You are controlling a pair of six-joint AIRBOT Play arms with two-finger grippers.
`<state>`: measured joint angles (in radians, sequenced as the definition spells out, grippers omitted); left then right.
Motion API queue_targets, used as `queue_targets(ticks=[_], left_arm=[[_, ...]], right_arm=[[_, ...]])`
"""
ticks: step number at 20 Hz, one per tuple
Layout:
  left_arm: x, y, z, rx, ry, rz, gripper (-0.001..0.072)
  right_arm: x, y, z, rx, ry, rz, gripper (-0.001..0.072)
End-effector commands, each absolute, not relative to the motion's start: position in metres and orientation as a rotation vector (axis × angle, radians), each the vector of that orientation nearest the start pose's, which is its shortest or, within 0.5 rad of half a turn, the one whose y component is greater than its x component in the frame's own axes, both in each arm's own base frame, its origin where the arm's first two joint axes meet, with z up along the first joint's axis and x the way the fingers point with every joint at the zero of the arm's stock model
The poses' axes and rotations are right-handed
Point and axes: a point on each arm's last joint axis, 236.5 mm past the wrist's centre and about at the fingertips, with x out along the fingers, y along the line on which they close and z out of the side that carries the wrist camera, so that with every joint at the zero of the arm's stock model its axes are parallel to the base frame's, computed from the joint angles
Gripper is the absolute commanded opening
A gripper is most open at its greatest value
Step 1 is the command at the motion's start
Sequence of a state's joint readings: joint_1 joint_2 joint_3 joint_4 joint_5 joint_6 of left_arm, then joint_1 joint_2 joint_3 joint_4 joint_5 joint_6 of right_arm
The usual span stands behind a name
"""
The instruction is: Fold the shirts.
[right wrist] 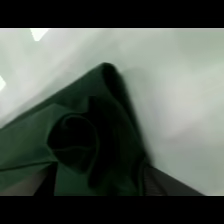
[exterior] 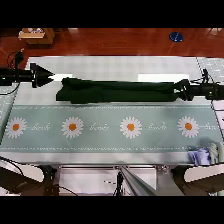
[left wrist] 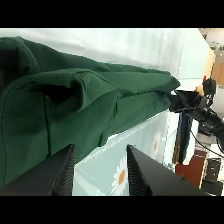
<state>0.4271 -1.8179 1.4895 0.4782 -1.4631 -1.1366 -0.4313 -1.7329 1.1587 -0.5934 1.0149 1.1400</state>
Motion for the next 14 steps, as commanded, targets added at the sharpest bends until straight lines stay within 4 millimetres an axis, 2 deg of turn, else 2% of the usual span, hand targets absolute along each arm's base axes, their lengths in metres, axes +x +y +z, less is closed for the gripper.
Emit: queue_targets(ticks=[1,2,3,4,5,7,9,10,11,12,13,14], left_arm=[[0.474,-0.02,0.012,-0.956,1.146,-0.623,0.0396],[0.475,-0.021,0.012,-0.953,1.143,-0.619,0.0396],[0.476,-0.023,0.012,-0.95,1.145,-0.621,0.0396],[0.476,-0.025,0.012,-0.949,1.147,-0.625,0.0395],[0.475,-0.026,0.012,-0.948,1.148,-0.627,0.0385],[0.476,-0.026,0.012,-0.951,1.148,-0.626,0.0367],[0.477,-0.032,0.021,-0.977,1.132,-0.654,0.034],[0.479,-0.039,0.03,-1.007,1.111,-0.689,0.0195],[0.482,-0.048,0.042,-1.042,1.083,-0.729,0.0089],[0.487,-0.059,0.054,-1.076,1.052,-0.767,0.0073],[0.49,-0.069,0.064,-1.102,1.028,-0.801,0.0018],[0.492,-0.083,0.072,-1.119,1.014,-0.833,0.0018]], right_arm=[[0.464,0.0,-0.107,0.953,1.158,0.201,0.0548],[0.467,0.008,-0.113,0.939,1.164,0.191,0.0438],[0.471,0.015,-0.116,0.924,1.16,0.183,0.027],[0.474,0.02,-0.114,0.906,1.152,0.191,0.0069],[0.477,0.022,-0.106,0.886,1.142,0.212,0.0028],[0.482,0.02,-0.075,0.836,1.101,0.266,0.0028],[0.489,0.011,-0.028,0.781,1.021,0.29,0.0028],[0.49,0.006,-0.002,0.755,0.983,0.292,0.0027],[0.489,0.002,0.019,0.731,0.955,0.286,0.0027],[0.486,-0.003,0.039,0.696,0.927,0.272,0.0027],[0.482,-0.005,0.053,0.674,0.908,0.262,0.0027],[0.476,-0.005,0.067,0.654,0.897,0.261,0.0027]])
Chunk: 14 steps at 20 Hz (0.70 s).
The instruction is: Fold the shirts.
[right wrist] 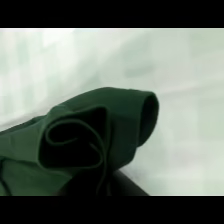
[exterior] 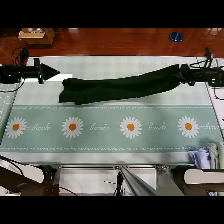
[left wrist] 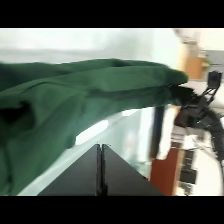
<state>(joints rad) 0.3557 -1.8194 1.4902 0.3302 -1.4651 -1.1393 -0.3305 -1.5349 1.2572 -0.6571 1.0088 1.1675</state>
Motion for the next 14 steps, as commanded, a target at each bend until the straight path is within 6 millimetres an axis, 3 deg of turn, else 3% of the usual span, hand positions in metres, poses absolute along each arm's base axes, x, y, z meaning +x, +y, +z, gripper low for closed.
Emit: queue_targets(ticks=[1,7,12,14], left_arm=[[0.492,-0.097,0.077,-1.125,1.015,-0.864,0.0018],[0.464,-0.208,0.075,-1.002,1.124,-1.032,0.0017],[0.446,-0.306,0.061,-0.901,1.152,-1.052,0.0017],[0.43,-0.339,0.055,-0.85,1.176,-1.073,0.0017]], right_arm=[[0.47,-0.003,0.078,0.641,0.893,0.266,0.0027],[0.429,0.018,0.135,0.619,0.884,0.31,0.0027],[0.396,0.017,0.159,0.599,0.906,0.247,0.0027],[0.383,0.02,0.167,0.604,0.913,0.242,0.0027]])
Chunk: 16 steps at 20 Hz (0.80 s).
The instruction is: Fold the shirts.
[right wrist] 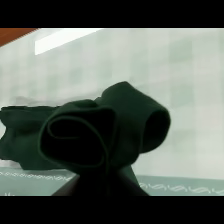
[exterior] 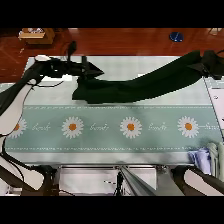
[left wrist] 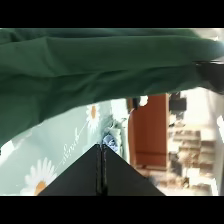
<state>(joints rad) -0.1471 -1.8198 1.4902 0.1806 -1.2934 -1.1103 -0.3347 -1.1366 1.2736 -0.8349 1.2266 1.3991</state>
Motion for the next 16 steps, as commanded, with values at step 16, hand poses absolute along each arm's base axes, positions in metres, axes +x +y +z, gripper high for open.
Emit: queue_targets(ticks=[16], left_arm=[[0.349,-0.447,-0.006,-0.64,1.31,-1.126,0.0017]], right_arm=[[0.324,0.036,0.206,0.606,0.916,0.211,0.0027]])
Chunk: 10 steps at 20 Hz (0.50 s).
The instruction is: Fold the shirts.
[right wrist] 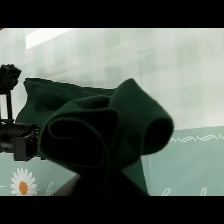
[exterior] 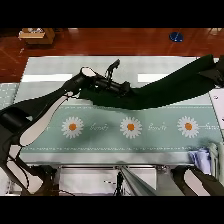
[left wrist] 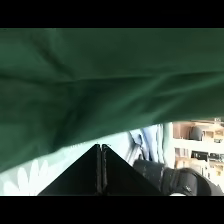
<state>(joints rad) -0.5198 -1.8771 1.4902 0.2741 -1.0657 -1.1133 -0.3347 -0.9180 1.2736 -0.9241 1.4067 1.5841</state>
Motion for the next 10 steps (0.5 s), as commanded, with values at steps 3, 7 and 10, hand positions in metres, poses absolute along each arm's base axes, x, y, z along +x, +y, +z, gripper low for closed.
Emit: queue_targets(ticks=[3,7,10], left_arm=[[0.335,-0.463,-0.027,-0.63,1.351,-1.115,0.0017],[0.314,-0.482,-0.041,-0.619,1.384,-1.126,0.0016],[0.307,-0.5,-0.046,-0.605,1.353,-1.106,0.0017]], right_arm=[[0.314,0.041,0.211,0.61,0.918,0.218,0.0027],[0.301,0.046,0.22,0.605,0.907,0.219,0.0027],[0.296,0.049,0.225,0.609,0.899,0.226,0.0027]])
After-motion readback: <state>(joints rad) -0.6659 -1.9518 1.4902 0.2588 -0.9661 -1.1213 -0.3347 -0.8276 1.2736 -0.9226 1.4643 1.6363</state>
